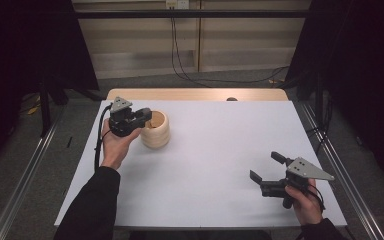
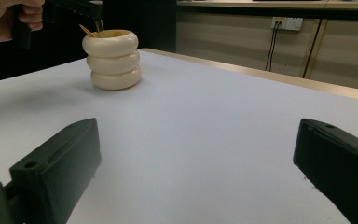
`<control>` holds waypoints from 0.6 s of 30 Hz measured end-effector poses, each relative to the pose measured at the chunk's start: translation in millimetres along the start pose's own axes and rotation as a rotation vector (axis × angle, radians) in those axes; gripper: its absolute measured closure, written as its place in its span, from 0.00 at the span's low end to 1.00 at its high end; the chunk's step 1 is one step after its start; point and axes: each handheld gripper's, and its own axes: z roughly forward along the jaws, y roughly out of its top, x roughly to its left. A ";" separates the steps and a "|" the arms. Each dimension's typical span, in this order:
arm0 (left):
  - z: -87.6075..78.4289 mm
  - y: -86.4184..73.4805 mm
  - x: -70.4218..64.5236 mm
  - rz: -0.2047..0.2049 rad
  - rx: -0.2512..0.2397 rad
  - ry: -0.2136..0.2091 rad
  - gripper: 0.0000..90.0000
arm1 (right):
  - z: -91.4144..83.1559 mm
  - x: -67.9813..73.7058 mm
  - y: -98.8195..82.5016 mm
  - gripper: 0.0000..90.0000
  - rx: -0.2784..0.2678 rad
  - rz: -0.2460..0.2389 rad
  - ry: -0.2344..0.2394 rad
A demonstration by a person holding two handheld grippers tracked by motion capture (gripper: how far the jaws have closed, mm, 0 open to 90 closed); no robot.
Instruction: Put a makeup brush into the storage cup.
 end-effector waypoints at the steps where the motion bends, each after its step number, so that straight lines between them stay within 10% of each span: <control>1: 0.0 0.0 0.1 -0.003 -0.001 0.002 0.71 | 0.0 -0.1 0.0 0.00 0.000 0.000 0.000; 18: 0.1 1.5 5.2 -0.040 -0.025 0.009 0.13 | 2.1 -3.3 -1.1 0.00 -0.002 0.011 0.002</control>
